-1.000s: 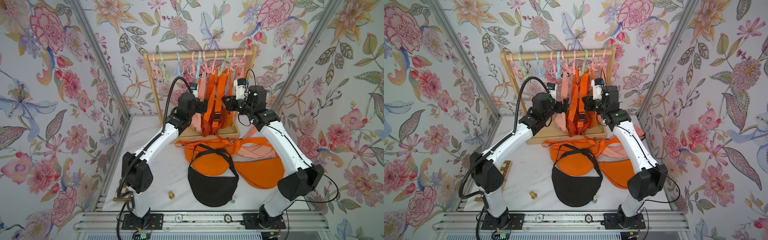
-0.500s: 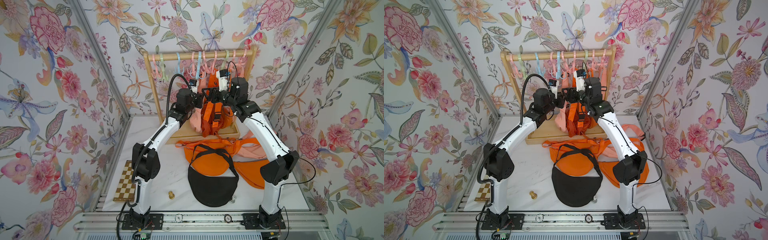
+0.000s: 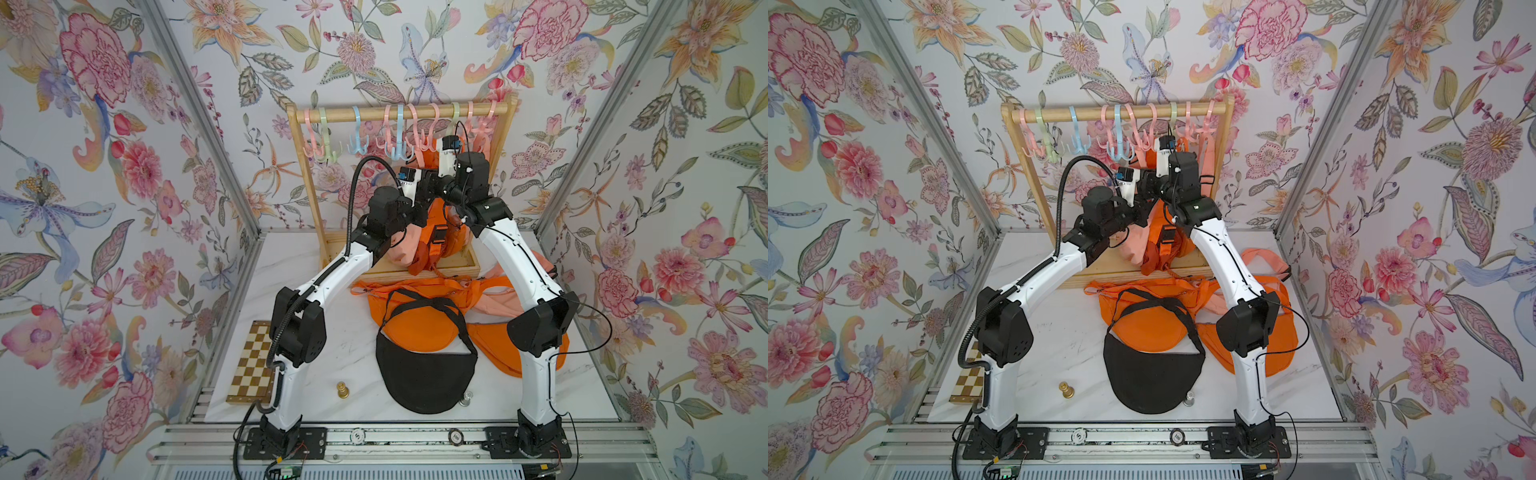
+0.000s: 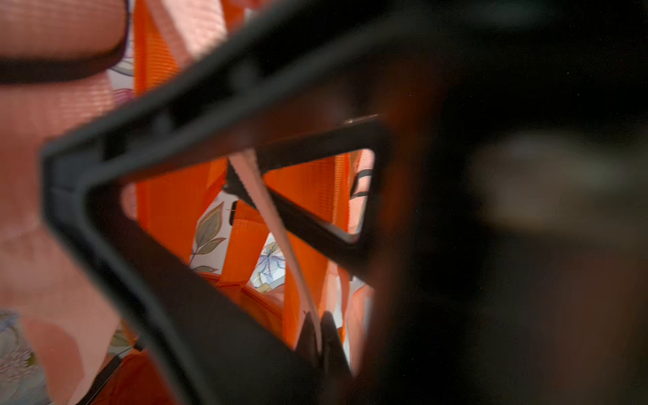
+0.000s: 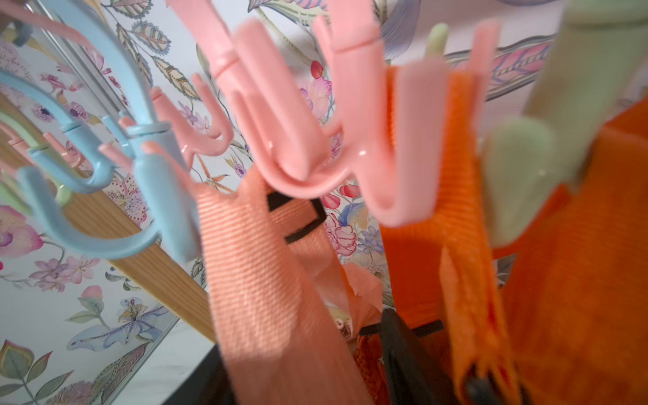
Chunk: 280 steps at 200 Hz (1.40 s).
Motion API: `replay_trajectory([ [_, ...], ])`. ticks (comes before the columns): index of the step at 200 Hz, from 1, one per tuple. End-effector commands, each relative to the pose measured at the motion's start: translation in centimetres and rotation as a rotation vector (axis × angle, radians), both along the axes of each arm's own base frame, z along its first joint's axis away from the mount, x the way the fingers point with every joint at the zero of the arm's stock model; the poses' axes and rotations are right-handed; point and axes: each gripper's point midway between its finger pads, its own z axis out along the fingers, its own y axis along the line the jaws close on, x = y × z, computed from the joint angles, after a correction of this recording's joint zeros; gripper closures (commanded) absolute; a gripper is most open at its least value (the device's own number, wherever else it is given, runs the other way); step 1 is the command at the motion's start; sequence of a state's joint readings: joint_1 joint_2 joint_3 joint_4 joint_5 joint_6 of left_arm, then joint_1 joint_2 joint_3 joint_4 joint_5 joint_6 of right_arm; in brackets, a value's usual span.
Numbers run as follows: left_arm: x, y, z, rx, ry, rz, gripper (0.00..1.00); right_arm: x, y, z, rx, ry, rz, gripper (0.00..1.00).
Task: Take the bag off the hook
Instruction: Pick up the bag from the hook.
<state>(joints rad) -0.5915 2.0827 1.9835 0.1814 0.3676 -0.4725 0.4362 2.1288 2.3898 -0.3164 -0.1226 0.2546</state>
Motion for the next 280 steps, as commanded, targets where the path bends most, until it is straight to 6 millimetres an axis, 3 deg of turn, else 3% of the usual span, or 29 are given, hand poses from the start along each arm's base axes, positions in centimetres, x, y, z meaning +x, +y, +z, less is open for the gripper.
replay_trajectory([
  [1, -3.7, -2.5, 1.3, -0.004, 0.009, -0.118, 0.95, 1.4, -1.1, -0.3, 0.005, -0.002, -0.058, 0.56],
  [26, -3.5, -2.0, 1.1, 0.033, 0.014, -0.089, 0.91, 1.2, -2.0, 0.6, 0.018, -0.011, -0.063, 0.86],
  [43, -3.4, -1.2, 1.6, 0.058, 0.003, -0.054, 0.81, 0.7, -3.1, 1.7, 0.021, -0.024, -0.068, 0.98],
  [67, -3.1, 0.5, 2.7, 0.062, -0.014, -0.015, 0.47, -0.1, -4.9, 3.6, 0.04, -0.045, -0.065, 1.0],
  [78, -2.5, 1.9, 3.0, 0.072, -0.019, 0.041, 0.25, -0.4, -5.9, 4.2, 0.054, -0.046, -0.059, 1.0],
  [97, -1.0, 5.2, 3.5, 0.117, -0.046, 0.194, 0.01, -0.9, -7.6, 5.2, 0.085, -0.041, -0.038, 1.0],
  [116, 0.6, 7.7, 3.9, 0.162, -0.08, 0.314, 0.01, -1.1, -8.7, 5.7, 0.114, -0.03, -0.013, 1.0],
  [136, 1.8, 8.1, 4.6, 0.165, -0.111, 0.328, 0.0, -1.2, -9.2, 5.8, 0.132, -0.018, 0.009, 1.0],
  [177, 3.2, 4.5, 5.8, 0.133, -0.161, 0.191, 0.01, -1.1, -8.8, 5.2, 0.142, 0.004, 0.036, 1.0],
  [211, 2.2, 1.8, 6.3, 0.083, -0.204, 0.031, 0.0, -0.5, -8.5, 4.4, 0.154, 0.026, 0.044, 1.0],
  [265, 3.2, 1.2, 5.7, 0.094, -0.24, 0.034, 0.01, -0.3, -8.4, 4.2, 0.162, 0.041, 0.045, 1.0],
  [280, 4.0, 1.0, 5.2, 0.097, -0.235, 0.044, 0.08, -0.4, -8.3, 4.3, 0.167, 0.041, 0.05, 1.0],
])
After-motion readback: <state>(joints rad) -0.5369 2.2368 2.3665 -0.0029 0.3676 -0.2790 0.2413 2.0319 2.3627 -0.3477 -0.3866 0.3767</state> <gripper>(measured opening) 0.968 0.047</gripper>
